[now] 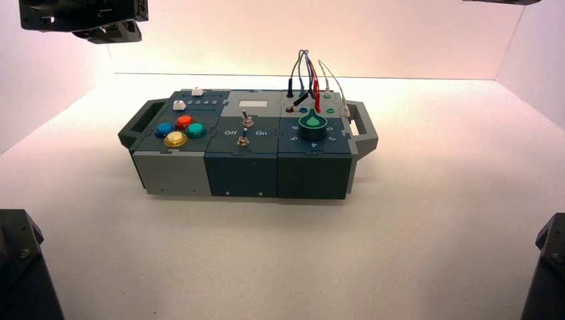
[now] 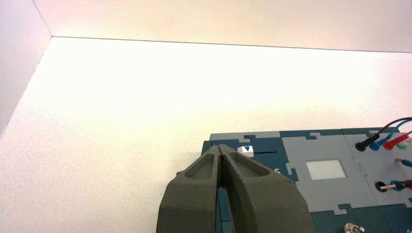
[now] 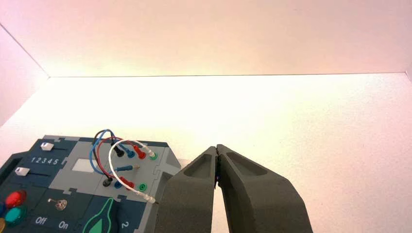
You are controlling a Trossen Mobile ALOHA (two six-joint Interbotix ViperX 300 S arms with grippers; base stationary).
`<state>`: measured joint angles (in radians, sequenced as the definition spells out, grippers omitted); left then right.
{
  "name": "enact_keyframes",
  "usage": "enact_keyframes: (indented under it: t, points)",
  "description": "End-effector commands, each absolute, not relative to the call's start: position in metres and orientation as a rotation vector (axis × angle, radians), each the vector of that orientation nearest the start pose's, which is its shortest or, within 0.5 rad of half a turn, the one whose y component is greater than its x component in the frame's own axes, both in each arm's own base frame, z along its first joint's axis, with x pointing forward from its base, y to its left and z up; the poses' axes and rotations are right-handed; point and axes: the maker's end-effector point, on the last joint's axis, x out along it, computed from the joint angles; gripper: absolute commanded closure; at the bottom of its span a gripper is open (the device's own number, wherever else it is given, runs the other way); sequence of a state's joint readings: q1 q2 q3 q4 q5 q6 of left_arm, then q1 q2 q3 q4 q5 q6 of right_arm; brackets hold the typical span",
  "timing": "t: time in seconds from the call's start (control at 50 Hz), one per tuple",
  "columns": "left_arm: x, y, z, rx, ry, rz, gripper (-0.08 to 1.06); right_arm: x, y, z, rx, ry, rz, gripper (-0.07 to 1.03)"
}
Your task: Move the left gripper to the right.
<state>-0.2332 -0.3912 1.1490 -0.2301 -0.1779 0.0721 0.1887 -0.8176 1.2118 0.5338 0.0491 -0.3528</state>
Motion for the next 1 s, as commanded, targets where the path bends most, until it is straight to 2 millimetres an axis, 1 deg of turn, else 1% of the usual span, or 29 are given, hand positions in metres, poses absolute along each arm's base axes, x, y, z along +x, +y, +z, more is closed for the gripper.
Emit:
enact_keyframes:
  t: [0.02, 0.6, 0.74, 0.94, 1.0]
  points:
    - [0.304, -0.064, 0.131, -0.071, 0.568, -0.141, 1.01, 0.258, 0.053, 0.195, 0.145, 0.428, 0.166, 0.99]
    - [0.305, -0.065, 0.131, -0.078, 0.567, -0.142, 1.01, 0.258, 0.053, 0.194, 0.144, 0.43, 0.166, 0.99]
    - [0.307, -0.077, 0.13, -0.065, 0.576, -0.178, 1.01, 0.258, 0.052, 0.194, 0.144, 0.428, 0.166, 0.99]
    - [0.313, -0.111, 0.123, -0.033, 0.614, -0.265, 1.01, 0.258, 0.052, 0.194, 0.144, 0.427, 0.163, 0.99]
    - [0.316, -0.125, 0.124, -0.022, 0.618, -0.3, 1.01, 0.258, 0.052, 0.194, 0.144, 0.427, 0.163, 0.99]
